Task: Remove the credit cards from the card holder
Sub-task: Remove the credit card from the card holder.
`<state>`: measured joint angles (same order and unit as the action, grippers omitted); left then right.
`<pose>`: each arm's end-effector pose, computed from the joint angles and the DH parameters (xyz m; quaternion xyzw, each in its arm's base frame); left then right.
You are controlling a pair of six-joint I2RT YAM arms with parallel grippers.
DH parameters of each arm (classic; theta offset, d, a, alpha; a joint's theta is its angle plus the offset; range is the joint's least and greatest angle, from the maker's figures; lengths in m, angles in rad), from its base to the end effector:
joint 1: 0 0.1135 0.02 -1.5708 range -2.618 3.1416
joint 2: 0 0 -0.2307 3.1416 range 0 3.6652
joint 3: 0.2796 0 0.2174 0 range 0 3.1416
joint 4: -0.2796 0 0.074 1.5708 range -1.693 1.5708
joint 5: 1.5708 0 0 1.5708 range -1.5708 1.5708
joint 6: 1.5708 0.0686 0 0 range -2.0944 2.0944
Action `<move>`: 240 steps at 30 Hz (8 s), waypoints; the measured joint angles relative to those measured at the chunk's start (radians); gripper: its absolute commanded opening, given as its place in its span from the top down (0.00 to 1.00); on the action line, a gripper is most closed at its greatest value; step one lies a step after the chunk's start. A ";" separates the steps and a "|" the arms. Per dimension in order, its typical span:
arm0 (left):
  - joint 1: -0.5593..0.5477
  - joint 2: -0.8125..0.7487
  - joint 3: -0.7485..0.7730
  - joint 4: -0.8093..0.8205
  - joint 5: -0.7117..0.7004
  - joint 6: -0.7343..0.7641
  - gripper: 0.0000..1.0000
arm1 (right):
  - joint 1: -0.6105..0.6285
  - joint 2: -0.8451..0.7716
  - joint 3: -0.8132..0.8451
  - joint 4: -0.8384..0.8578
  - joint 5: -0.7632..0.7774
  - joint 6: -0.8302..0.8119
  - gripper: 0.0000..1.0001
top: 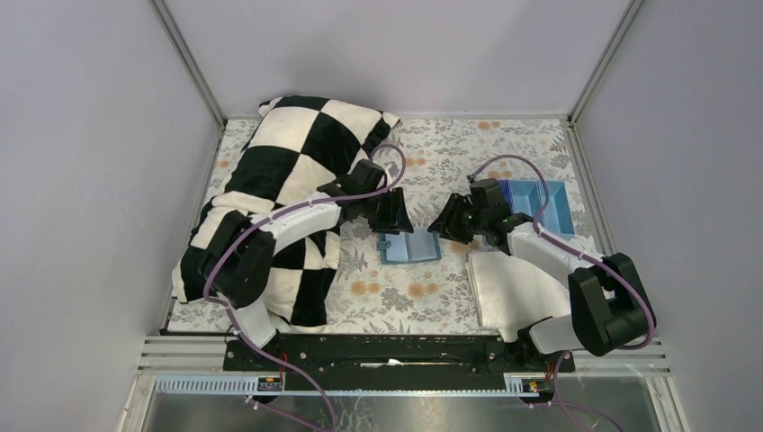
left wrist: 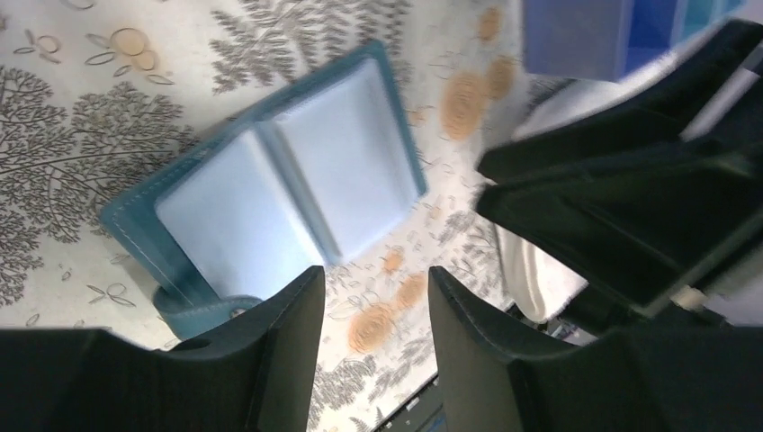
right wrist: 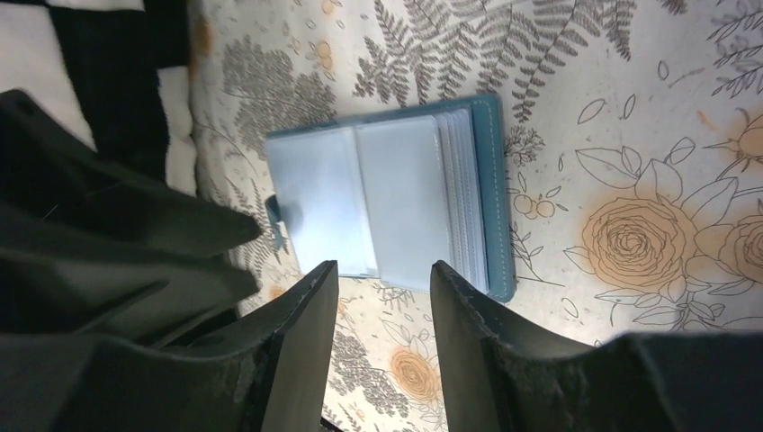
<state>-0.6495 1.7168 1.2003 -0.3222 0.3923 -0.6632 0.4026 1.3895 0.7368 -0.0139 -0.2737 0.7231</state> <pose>0.2682 -0.2366 0.1885 0.0635 0.9163 -0.3584 0.1671 0.2604 0.1310 0.1746 0.0834 0.8892 0.3347 0.3005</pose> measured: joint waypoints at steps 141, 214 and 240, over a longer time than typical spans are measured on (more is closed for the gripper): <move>0.078 0.126 -0.037 -0.106 -0.041 0.135 0.42 | 0.003 0.133 -0.011 0.107 -0.112 -0.089 0.59; 0.092 0.012 0.052 -0.207 -0.004 0.142 0.42 | 0.074 0.214 -0.051 0.394 -0.270 0.065 0.49; 0.094 -0.160 -0.051 -0.041 0.012 0.049 0.38 | 0.024 0.100 -0.032 0.316 -0.154 0.029 0.48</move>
<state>-0.5552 1.5566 1.1488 -0.3634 0.4046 -0.6140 0.4271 1.4891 0.7052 0.3019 -0.4282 0.7517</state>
